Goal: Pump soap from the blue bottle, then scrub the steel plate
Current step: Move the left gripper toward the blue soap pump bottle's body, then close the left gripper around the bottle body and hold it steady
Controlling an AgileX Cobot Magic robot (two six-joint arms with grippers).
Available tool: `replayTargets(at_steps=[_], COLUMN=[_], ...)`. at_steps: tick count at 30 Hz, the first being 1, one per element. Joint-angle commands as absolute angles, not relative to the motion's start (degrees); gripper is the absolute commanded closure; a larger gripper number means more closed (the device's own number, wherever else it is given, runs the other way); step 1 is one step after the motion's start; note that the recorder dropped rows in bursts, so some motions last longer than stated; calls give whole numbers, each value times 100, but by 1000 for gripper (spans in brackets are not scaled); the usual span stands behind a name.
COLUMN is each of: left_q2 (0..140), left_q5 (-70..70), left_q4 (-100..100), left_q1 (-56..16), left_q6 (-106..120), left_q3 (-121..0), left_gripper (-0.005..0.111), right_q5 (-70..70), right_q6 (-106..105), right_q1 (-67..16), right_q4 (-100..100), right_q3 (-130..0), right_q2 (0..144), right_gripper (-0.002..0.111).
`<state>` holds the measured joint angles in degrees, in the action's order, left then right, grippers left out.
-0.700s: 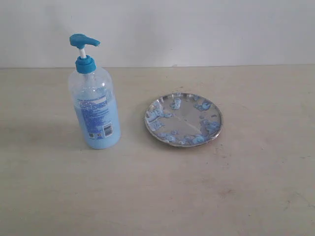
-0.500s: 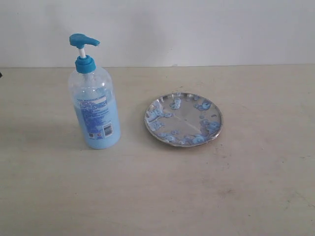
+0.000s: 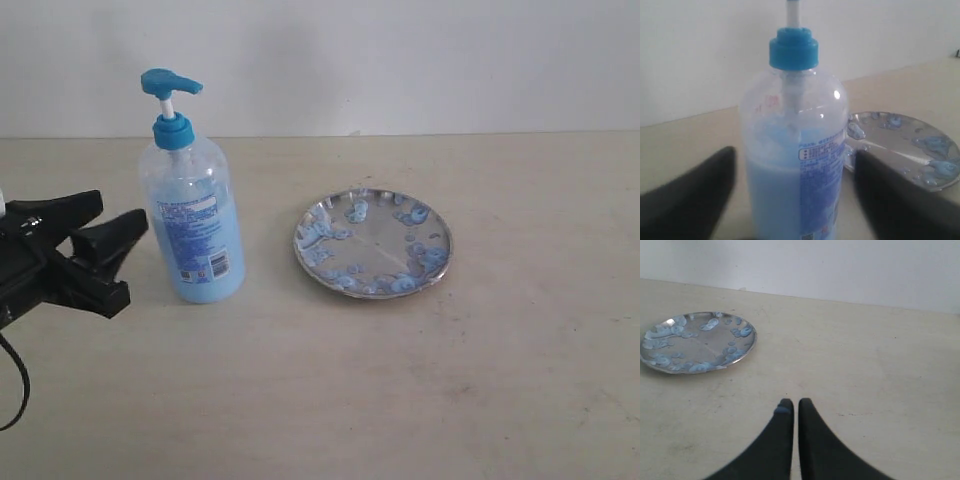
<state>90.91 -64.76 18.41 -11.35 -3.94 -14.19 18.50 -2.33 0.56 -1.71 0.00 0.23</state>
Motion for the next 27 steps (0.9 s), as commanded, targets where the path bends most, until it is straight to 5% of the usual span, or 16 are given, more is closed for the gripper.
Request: replayTargets(at_steps=[1, 27], left_q2=[9469, 12037], left_q5=[-6455, -6508], left_q4=[1761, 2509], left_q1=[-1190, -1190], left_q6=[-320, -294], left_q3=[-1632, -4218], left_gripper=[-2, 3], right_q5=[1783, 1783], right_q6=[-246, -246], right_q1=[44, 44], right_q4=[-201, -201], right_q3=[0, 0], right_q2=[0, 0], right_gripper=[108, 108])
